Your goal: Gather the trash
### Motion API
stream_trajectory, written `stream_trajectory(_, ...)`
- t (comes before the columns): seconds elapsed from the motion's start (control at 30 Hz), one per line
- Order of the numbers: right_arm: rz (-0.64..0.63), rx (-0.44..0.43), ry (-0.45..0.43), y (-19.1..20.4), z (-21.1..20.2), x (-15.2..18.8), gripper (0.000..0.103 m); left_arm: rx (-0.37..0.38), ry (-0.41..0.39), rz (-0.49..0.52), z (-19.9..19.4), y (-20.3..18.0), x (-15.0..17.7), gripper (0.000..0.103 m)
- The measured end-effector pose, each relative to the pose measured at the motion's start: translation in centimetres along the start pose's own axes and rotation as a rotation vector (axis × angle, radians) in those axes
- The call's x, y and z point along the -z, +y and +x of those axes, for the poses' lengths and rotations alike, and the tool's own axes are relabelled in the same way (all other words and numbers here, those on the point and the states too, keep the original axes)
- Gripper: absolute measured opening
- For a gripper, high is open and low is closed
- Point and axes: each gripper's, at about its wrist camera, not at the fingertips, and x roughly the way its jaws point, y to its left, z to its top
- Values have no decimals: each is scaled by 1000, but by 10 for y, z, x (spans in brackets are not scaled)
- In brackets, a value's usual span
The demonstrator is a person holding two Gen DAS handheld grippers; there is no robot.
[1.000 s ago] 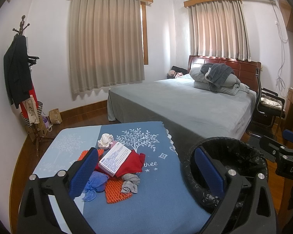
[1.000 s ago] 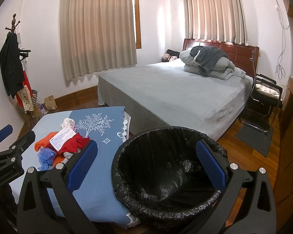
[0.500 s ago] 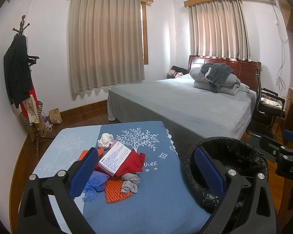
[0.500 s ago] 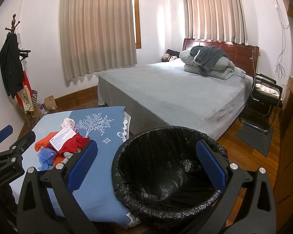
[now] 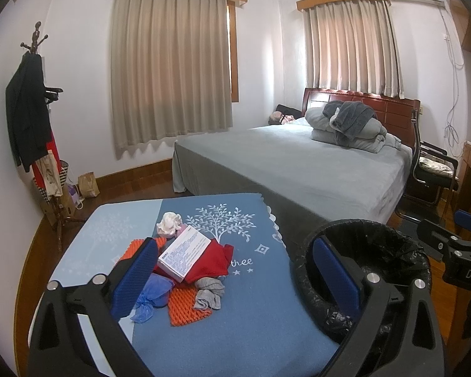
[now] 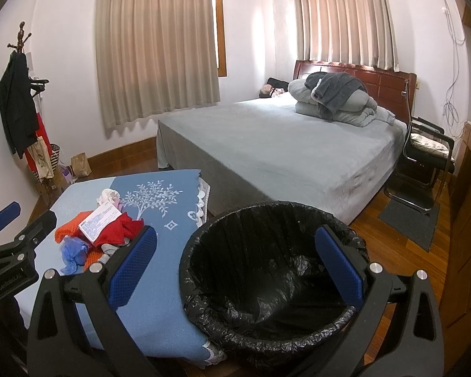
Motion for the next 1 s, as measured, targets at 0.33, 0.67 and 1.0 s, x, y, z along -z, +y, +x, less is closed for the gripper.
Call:
stream_trajectory(0.33, -3, -6, 1, 2, 3, 3, 98, 0, 2, -3, 0, 0, 2, 97)
stream_trajectory(0.67, -18, -65, 8, 32, 34, 2, 98, -92, 13, -7, 31, 43, 28, 97)
stream_trajectory(1.0, -54, -173, 47, 87, 96, 11, 98, -210, 108, -61, 67, 120, 60, 97)
